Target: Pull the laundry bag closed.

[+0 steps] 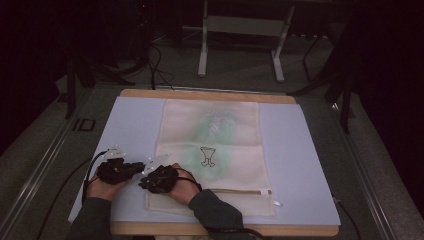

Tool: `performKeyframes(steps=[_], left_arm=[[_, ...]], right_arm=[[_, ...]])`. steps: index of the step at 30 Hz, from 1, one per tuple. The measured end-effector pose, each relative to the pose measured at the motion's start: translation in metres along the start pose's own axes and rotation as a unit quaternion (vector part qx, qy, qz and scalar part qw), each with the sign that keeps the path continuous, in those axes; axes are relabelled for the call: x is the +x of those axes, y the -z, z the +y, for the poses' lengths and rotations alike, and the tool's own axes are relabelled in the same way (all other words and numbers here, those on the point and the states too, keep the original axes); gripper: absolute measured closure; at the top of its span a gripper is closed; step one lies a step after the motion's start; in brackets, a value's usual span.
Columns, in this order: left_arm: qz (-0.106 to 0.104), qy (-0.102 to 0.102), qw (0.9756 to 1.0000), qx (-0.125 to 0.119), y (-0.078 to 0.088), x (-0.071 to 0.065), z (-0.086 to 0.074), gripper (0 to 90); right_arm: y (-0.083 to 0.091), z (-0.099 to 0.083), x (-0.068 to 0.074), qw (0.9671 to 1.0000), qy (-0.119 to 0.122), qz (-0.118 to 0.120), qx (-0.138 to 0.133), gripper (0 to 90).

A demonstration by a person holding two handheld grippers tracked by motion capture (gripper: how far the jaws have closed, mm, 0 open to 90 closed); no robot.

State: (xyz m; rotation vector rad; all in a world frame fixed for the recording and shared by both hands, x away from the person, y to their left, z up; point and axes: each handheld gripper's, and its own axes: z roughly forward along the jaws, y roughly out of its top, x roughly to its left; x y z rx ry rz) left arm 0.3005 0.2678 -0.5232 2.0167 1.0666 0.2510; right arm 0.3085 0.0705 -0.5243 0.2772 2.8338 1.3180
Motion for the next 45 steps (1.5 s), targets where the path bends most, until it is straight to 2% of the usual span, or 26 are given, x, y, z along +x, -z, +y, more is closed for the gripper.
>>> performKeyframes(steps=[6,9,11,16,21,25,27,33,41,45], left_arm=[[-0.002,0.000,1.0000,0.000,0.000,0.000,0.000,80.7],[-0.001,0.001,1.0000,-0.001,0.000,0.000,0.000,80.8],[-0.001,0.001,1.0000,-0.001,0.000,0.000,0.000,80.7],[-0.001,0.002,1.0000,-0.002,0.000,0.000,0.000,80.6],[-0.002,0.002,1.0000,-0.003,0.000,-0.001,0.000,80.6],[-0.001,0.002,1.0000,-0.002,0.000,0.000,0.000,80.6],[-0.002,0.001,1.0000,-0.002,0.000,0.000,0.000,80.6],[-0.004,0.001,1.0000,-0.001,0.000,0.000,0.000,80.6],[-0.017,-0.003,0.9998,0.001,-0.002,-0.003,0.000,80.7],[-0.028,-0.009,0.9995,0.006,-0.004,-0.006,0.001,83.1]], right_arm=[[0.000,-0.002,-0.002,1.0000,-0.005,0.002,0.001,86.7],[-0.002,-0.003,-0.002,0.9999,0.001,0.001,0.014,85.5],[-0.004,-0.003,-0.002,0.9998,-0.003,0.007,0.017,81.2],[-0.015,-0.001,0.000,0.9990,0.007,-0.004,0.044,74.9],[-0.018,0.002,-0.001,0.9989,-0.003,-0.011,0.045,80.8],[-0.016,0.003,0.000,0.9994,-0.004,-0.012,0.033,81.1],[-0.012,0.003,0.000,0.9997,-0.008,-0.012,0.018,81.1],[0.002,0.001,0.001,0.9998,-0.011,-0.016,-0.001,81.2],[0.018,-0.010,0.003,0.9997,-0.007,-0.021,-0.006,80.8],[0.020,-0.019,0.003,0.9998,-0.009,-0.019,0.004,80.5]])
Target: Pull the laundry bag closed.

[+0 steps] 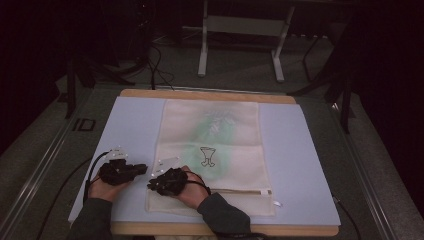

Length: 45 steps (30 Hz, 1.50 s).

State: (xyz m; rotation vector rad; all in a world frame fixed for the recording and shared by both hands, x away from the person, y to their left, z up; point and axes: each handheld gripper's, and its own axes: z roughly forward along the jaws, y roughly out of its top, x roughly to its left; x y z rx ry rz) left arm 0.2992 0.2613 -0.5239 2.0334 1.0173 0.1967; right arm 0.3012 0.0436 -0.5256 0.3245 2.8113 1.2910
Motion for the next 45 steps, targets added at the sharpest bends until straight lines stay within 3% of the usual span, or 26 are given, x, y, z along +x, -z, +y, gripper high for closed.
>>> performKeyframes(steps=[8,18,21,25,30,35,45], left_arm=[[-0.026,-0.025,0.9990,0.024,-0.008,-0.009,0.002,89.7],[-0.048,-0.032,0.9967,0.057,-0.016,-0.014,0.000,89.7],[-0.049,-0.015,0.9965,0.066,-0.017,-0.012,-0.001,89.9],[-0.039,-0.031,0.9959,0.075,-0.017,-0.015,0.001,89.9],[-0.045,-0.024,0.9961,0.071,-0.017,-0.014,0.000,89.9],[-0.046,-0.023,0.9961,0.072,-0.017,-0.013,0.000,89.9],[-0.049,-0.019,0.9960,0.072,-0.017,-0.013,0.000,89.8]], right_arm=[[-0.001,-0.008,-0.001,1.0000,-0.002,0.004,0.009,80.2],[-0.001,-0.010,-0.003,0.9998,-0.005,0.010,0.017,79.7],[-0.001,-0.010,-0.004,0.9997,-0.007,0.014,0.016,76.5],[0.003,-0.009,-0.007,0.9997,-0.018,0.018,0.005,73.7],[0.005,-0.006,-0.010,0.9991,-0.036,0.023,-0.005,73.9],[-0.001,-0.001,-0.011,0.9983,-0.051,0.028,0.007,74.9],[-0.009,0.001,-0.005,0.9987,-0.013,0.023,0.043,81.6]])
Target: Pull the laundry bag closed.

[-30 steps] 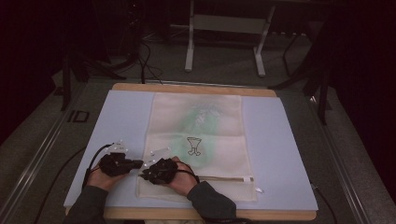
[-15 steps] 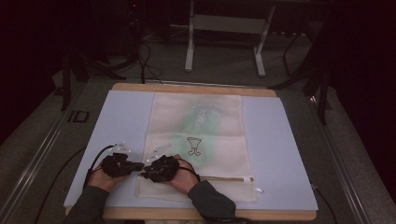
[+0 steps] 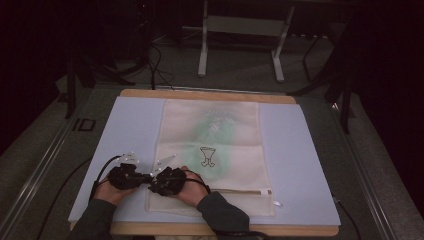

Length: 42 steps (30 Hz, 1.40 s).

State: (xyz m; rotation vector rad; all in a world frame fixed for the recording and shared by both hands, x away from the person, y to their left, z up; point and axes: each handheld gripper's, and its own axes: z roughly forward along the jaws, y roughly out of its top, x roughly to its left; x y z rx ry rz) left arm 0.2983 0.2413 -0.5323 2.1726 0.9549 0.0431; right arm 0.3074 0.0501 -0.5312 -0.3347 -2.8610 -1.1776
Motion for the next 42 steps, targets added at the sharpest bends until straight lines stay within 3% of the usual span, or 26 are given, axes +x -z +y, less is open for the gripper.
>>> performKeyframes(steps=[11,17,25,42], left_arm=[[0.003,-0.003,0.9999,0.014,0.000,-0.004,0.001,90.0],[0.003,-0.006,0.9998,0.016,0.000,-0.004,0.001,90.0],[0.003,-0.007,0.9998,0.018,0.000,-0.004,0.002,90.0],[0.002,-0.008,0.9998,0.017,0.000,-0.003,0.001,90.0]], right_arm=[[0.001,-0.002,0.005,0.9995,0.027,-0.018,0.004,81.9],[0.002,-0.002,0.009,0.9980,0.053,-0.032,0.013,82.0],[0.004,-0.001,0.014,0.9961,0.069,-0.049,0.023,82.1],[0.014,-0.007,0.014,0.9953,0.074,-0.053,0.031,82.0]])
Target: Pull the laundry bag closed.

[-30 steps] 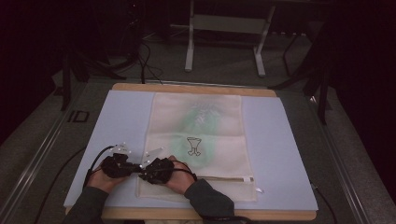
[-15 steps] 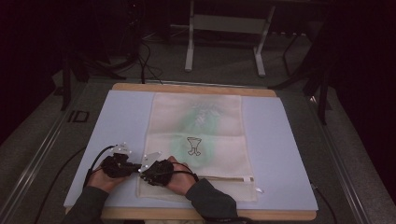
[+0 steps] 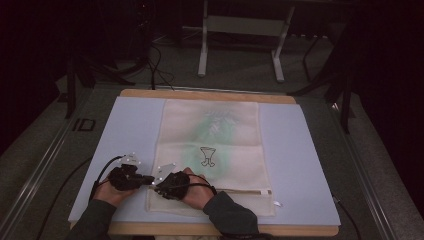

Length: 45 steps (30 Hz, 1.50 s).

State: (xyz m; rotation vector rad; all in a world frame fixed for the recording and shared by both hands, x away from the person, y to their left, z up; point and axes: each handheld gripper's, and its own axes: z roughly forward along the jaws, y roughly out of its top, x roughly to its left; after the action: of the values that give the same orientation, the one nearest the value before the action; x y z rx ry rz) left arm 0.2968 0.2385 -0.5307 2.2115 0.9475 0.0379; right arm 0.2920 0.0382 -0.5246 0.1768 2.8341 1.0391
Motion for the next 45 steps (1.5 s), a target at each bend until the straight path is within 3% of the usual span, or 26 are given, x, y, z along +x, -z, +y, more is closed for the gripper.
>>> performKeyframes(steps=[45], left_arm=[[0.000,-0.001,1.0000,-0.001,0.000,0.000,0.000,90.0]], right_arm=[[0.024,-0.017,0.002,0.9998,0.009,-0.015,0.014,82.0]])
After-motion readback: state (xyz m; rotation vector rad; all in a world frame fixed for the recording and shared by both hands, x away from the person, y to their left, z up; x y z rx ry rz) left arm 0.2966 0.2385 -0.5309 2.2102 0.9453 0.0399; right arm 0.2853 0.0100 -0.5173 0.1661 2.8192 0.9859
